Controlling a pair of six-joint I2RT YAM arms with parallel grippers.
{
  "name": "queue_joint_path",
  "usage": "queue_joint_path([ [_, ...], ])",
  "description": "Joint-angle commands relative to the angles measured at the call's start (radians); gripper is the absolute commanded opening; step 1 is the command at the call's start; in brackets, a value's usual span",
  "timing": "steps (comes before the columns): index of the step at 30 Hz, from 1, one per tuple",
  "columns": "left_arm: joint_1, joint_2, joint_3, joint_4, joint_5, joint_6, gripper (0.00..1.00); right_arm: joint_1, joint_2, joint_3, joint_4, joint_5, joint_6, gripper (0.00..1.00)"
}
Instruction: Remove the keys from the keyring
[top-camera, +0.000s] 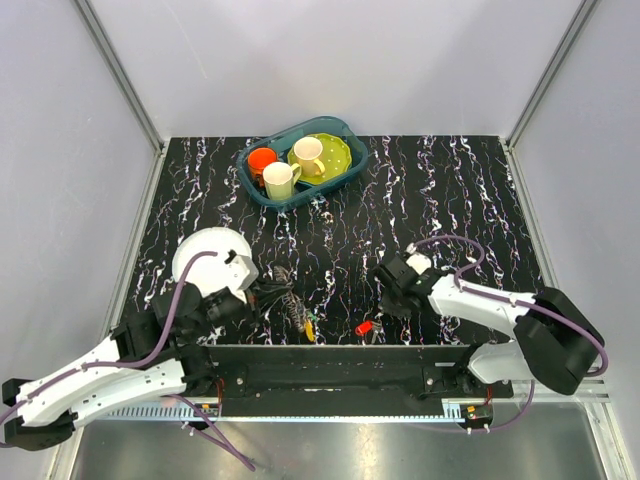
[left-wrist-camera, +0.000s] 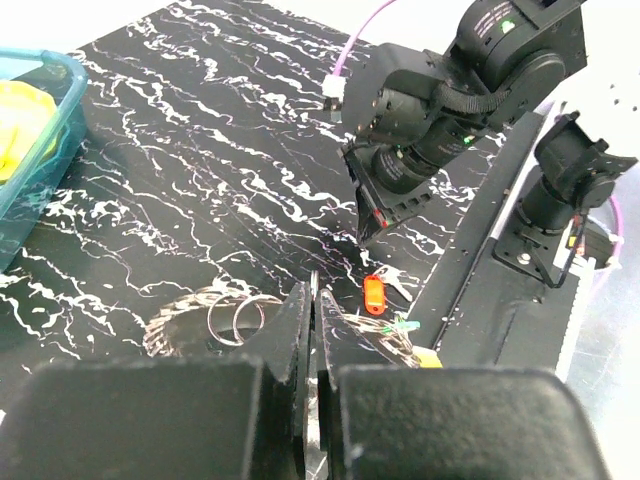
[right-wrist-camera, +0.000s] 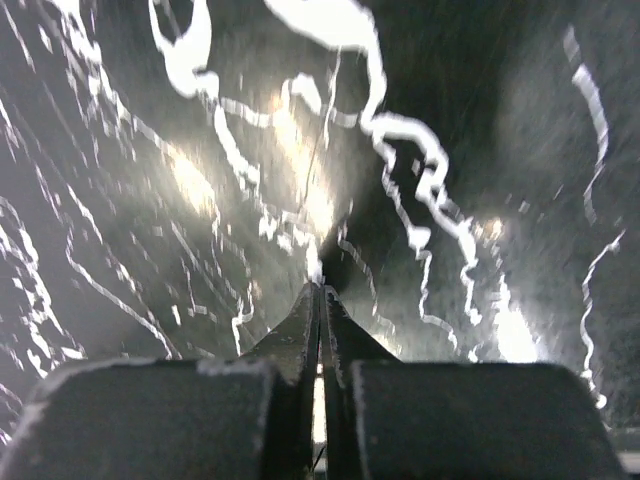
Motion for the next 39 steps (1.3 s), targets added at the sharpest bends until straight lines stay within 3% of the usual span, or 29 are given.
queue_joint_path([
  [1, 0.002, 0.062, 0.032, 0.083, -0.093, -0.011, 0.0, -0.105, 0.04, 0.049, 0.008, 0.138, -0.099, 0.0],
  [4, 0.002, 0.133, 0.065, 0.077, -0.157, -0.027, 0.0, -0.202, 0.032, 0.077, 0.053, 0.133, -0.187, 0.0],
  [7, 0.006, 0.213, 0.096, 0.067, -0.242, -0.045, 0.0, -0.223, 0.026, 0.118, 0.07, 0.043, -0.235, 0.0],
  [8, 0.017, 0.231, 0.11, 0.069, -0.246, -0.05, 0.0, -0.222, 0.024, 0.121, 0.073, -0.048, -0.23, 0.02],
  [10, 0.032, 0.292, 0.124, 0.087, -0.245, -0.054, 0.0, -0.213, 0.003, 0.099, 0.091, -0.153, -0.213, 0.16],
  [12, 0.074, 0.346, 0.142, 0.1, -0.22, -0.077, 0.0, -0.188, -0.037, 0.071, 0.082, -0.21, -0.195, 0.3],
  [15, 0.165, 0.386, 0.144, 0.124, -0.135, -0.125, 0.0, -0.153, -0.164, 0.014, 0.07, -0.226, -0.211, 0.36],
  [22, 0.362, 0.392, 0.144, 0.136, 0.062, -0.162, 0.0, -0.147, -0.348, -0.075, 0.123, -0.4, -0.518, 0.43],
  [26, 0.397, 0.373, 0.153, 0.103, 0.073, -0.146, 0.0, -0.128, -0.29, -0.044, 0.088, -0.373, -0.58, 0.4],
  [29, 0.41, 0.351, 0.144, 0.1, 0.105, -0.139, 0.0, -0.049, -0.218, -0.011, 0.068, -0.298, -0.6, 0.4],
  [39, 0.436, 0.334, 0.154, 0.064, 0.149, -0.116, 0.0, 0.037, -0.019, 0.066, 0.036, -0.198, -0.56, 0.41],
])
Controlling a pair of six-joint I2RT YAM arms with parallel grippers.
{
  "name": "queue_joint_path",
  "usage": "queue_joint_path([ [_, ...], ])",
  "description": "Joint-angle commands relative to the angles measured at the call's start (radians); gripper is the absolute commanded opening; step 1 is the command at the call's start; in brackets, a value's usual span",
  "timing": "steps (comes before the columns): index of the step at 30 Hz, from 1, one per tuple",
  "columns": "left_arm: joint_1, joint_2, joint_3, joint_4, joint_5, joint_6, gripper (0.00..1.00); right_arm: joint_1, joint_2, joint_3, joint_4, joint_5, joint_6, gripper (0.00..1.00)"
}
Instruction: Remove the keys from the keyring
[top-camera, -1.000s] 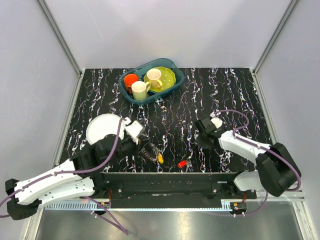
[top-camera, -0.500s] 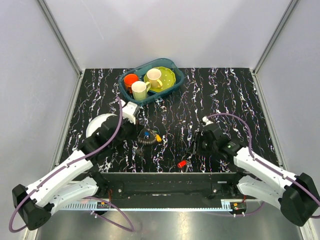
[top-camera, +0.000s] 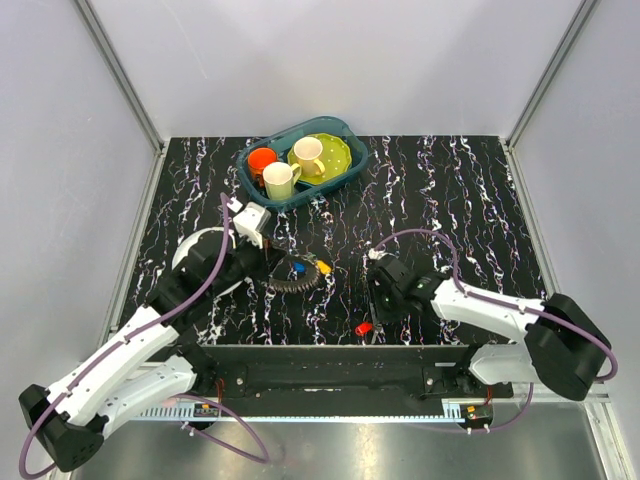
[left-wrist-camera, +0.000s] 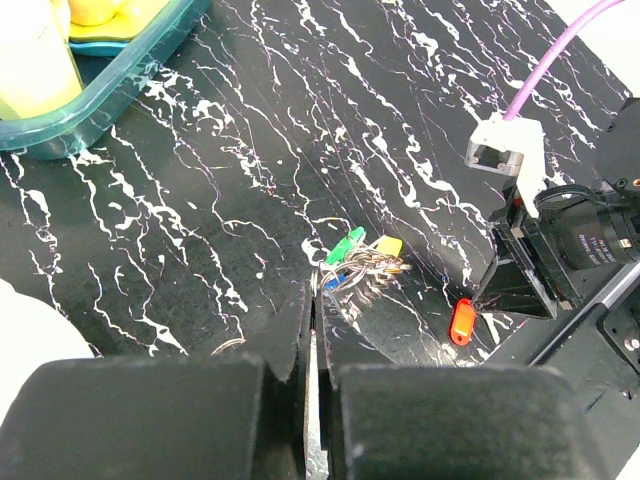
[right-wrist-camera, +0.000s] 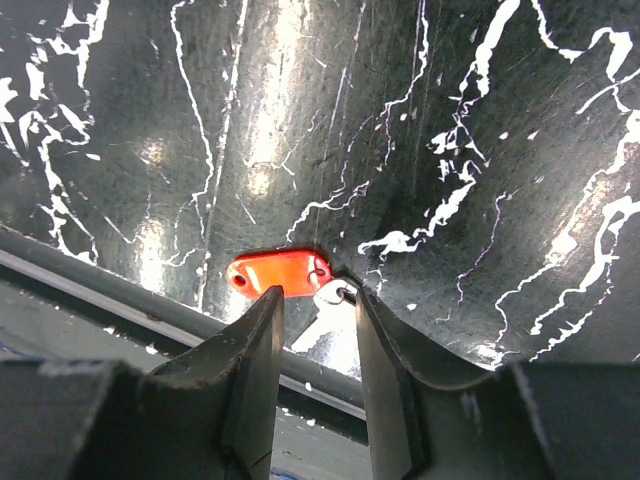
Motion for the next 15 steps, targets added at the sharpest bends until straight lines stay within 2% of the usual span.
queue_joint_path([
  [1, 0.024, -0.017, 0.066, 0.033, 0.036, 0.018, 0.0, 0.022, 0.04, 0.054, -0.016, 0.085, 0.007, 0.41],
  [7, 0.043, 0.0, 0.057, 0.041, 0.049, -0.001, 0.0, 0.022, 0.069, 0.074, -0.001, 0.091, -0.01, 0.41],
  [15, 0.055, -0.003, 0.044, 0.054, 0.055, -0.004, 0.0, 0.022, 0.08, 0.044, 0.039, 0.045, 0.005, 0.35],
])
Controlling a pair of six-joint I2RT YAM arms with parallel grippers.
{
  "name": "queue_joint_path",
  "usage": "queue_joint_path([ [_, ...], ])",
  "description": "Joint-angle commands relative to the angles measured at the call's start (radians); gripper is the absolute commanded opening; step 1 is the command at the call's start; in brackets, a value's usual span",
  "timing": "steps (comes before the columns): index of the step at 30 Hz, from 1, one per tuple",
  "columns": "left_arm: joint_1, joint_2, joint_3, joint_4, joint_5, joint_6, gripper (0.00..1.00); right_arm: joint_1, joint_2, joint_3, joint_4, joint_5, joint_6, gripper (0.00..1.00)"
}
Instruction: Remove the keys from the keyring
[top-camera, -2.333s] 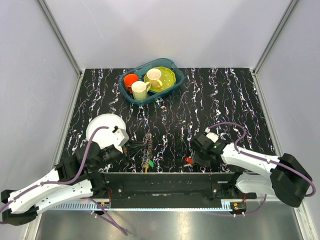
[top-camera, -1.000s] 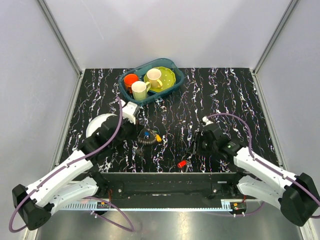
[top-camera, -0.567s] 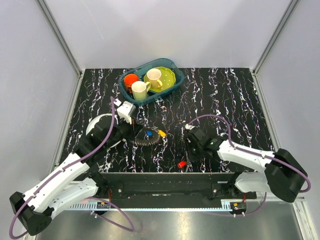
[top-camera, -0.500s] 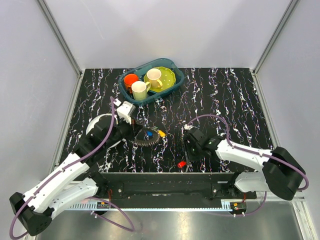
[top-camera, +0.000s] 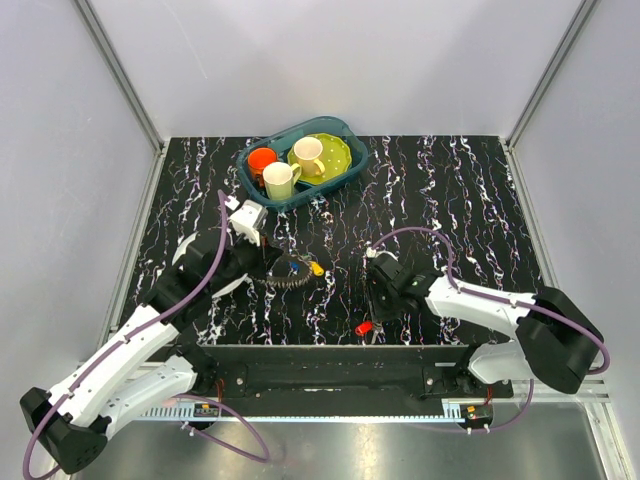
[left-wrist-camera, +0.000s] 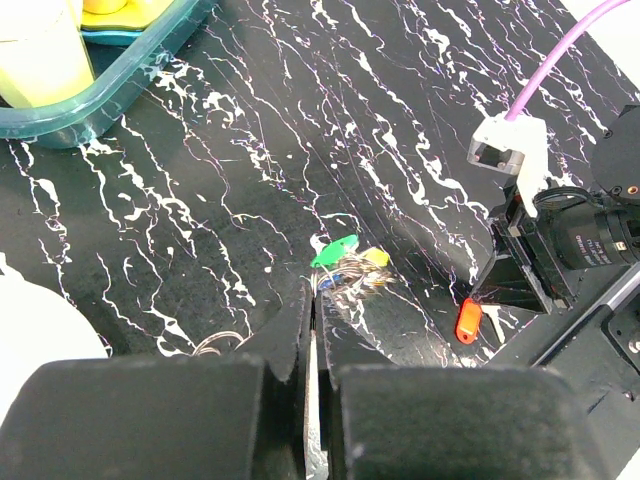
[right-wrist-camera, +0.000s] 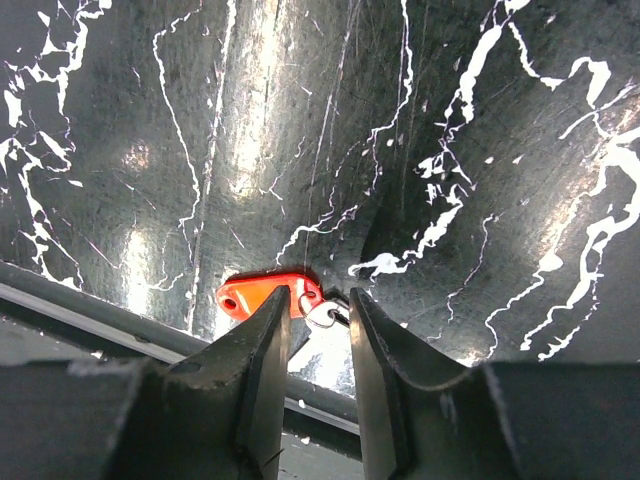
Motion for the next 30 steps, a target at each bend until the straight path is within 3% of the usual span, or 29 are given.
queue_joint_path([
  [1, 0.01, -0.005, 0.035, 0.087, 0.027, -0.005, 0.0, 0.007, 0.011, 0.011, 0.037, -0.006, 0.006, 0.35],
  [25, 0.029, -0.014, 0.017, 0.097, 0.069, 0.01, 0.0, 0.073, -0.003, -0.011, -0.033, 0.021, 0.093, 0.28],
  [29, 0.03, -0.018, 0.015, 0.097, 0.066, 0.01, 0.0, 0.079, -0.002, -0.003, -0.045, 0.041, 0.101, 0.19],
  [30, 0.03, -0.021, 0.014, 0.099, 0.069, 0.01, 0.0, 0.08, -0.002, -0.002, -0.05, 0.049, 0.101, 0.11],
])
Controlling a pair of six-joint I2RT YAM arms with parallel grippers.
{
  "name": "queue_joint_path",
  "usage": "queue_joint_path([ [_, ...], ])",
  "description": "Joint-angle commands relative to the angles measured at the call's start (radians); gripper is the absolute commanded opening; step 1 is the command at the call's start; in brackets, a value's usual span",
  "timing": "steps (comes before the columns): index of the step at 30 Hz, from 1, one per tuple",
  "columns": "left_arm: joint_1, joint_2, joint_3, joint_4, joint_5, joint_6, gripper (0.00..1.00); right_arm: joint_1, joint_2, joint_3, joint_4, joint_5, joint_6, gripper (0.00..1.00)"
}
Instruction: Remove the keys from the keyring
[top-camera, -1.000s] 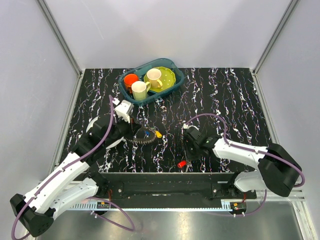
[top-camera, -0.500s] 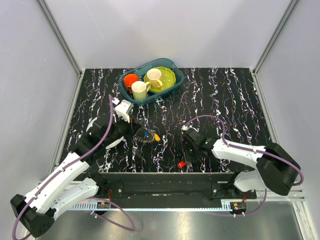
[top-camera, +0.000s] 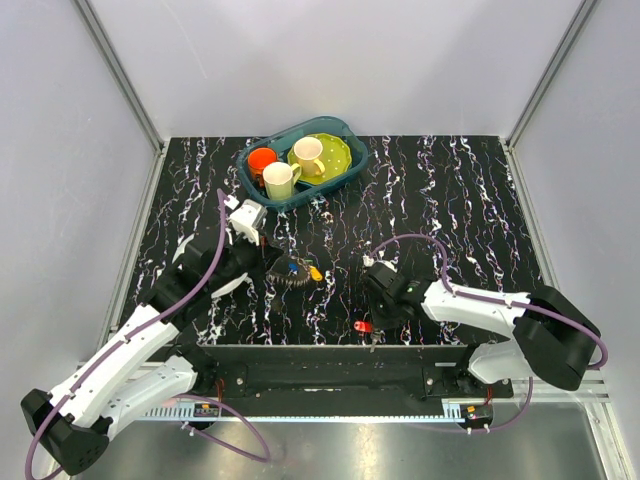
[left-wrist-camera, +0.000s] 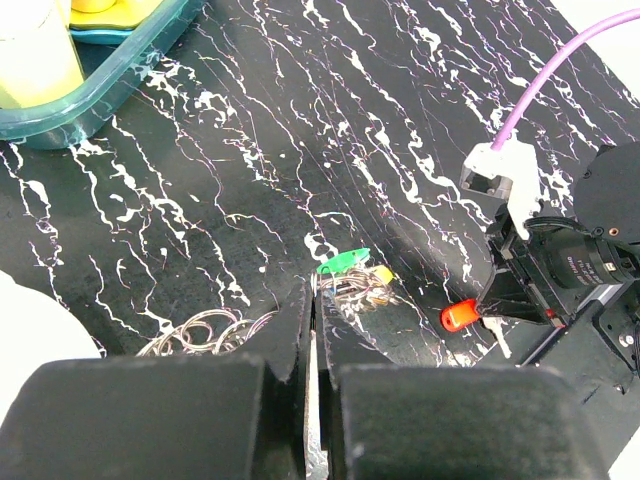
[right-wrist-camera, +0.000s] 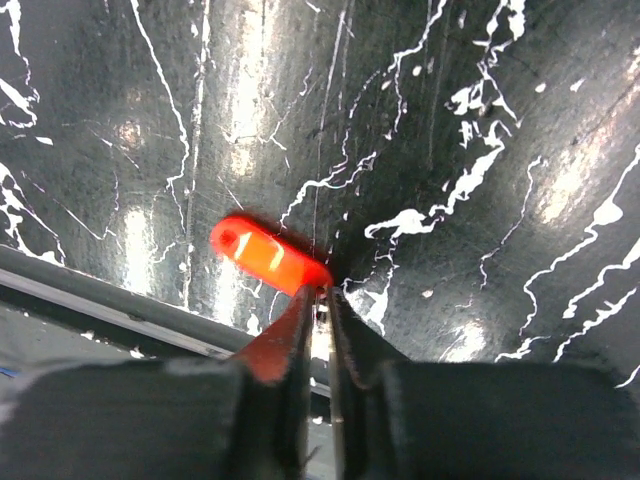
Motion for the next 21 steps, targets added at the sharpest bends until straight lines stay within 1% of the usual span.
queue_joint_path([
  [1, 0.008, -0.021, 0.015, 0.094, 0.023, 0.01, 0.0, 0.016, -0.023, 0.012, -0.026, 0.055, 0.02, 0.08],
  [3, 0.006, -0.021, 0.015, 0.096, 0.023, 0.01, 0.0, 0.019, -0.038, 0.015, -0.035, 0.082, 0.025, 0.0],
  [5, 0.008, -0.015, 0.017, 0.096, 0.028, 0.01, 0.0, 0.017, -0.073, 0.029, -0.055, 0.121, 0.054, 0.0],
  [7, 0.008, 0.005, 0.026, 0.102, 0.041, 0.007, 0.0, 0.016, -0.098, 0.046, -0.079, 0.213, 0.065, 0.0],
  [9, 0.008, 0.043, 0.038, 0.111, 0.049, -0.007, 0.0, -0.015, -0.11, 0.092, -0.107, 0.303, 0.059, 0.0],
  [10, 0.008, 0.058, 0.046, 0.116, 0.052, -0.012, 0.0, -0.039, -0.11, 0.107, -0.121, 0.317, 0.047, 0.0],
  [11, 0.008, 0.092, 0.06, 0.119, 0.052, -0.016, 0.0, -0.106, -0.104, 0.133, -0.122, 0.325, 0.007, 0.0],
  [12, 0.008, 0.113, 0.081, 0.12, 0.042, -0.024, 0.0, -0.14, -0.103, 0.145, -0.115, 0.328, -0.016, 0.0],
  [13, 0.008, 0.132, 0.095, 0.119, 0.034, -0.029, 0.0, -0.176, -0.1, 0.165, -0.109, 0.328, -0.073, 0.0],
  [14, 0.008, 0.175, 0.109, 0.12, 0.031, -0.032, 0.0, -0.215, -0.101, 0.176, -0.099, 0.316, -0.1, 0.0],
  [15, 0.008, 0.195, 0.123, 0.122, 0.025, -0.035, 0.0, -0.29, -0.101, 0.187, -0.078, 0.304, -0.13, 0.0],
  [17, 0.008, 0.253, 0.156, 0.128, 0.021, -0.041, 0.0, -0.369, -0.094, 0.221, -0.056, 0.273, -0.209, 0.0],
  [18, 0.008, 0.271, 0.164, 0.139, 0.02, -0.052, 0.0, -0.442, -0.084, 0.231, -0.037, 0.264, -0.232, 0.0],
  [20, 0.008, 0.319, 0.178, 0.159, 0.015, -0.062, 0.0, -0.507, -0.042, 0.251, -0.006, 0.247, -0.295, 0.0],
  [21, 0.008, 0.334, 0.178, 0.186, 0.002, -0.073, 0.0, -0.553, -0.022, 0.25, 0.043, 0.219, -0.309, 0.0],
])
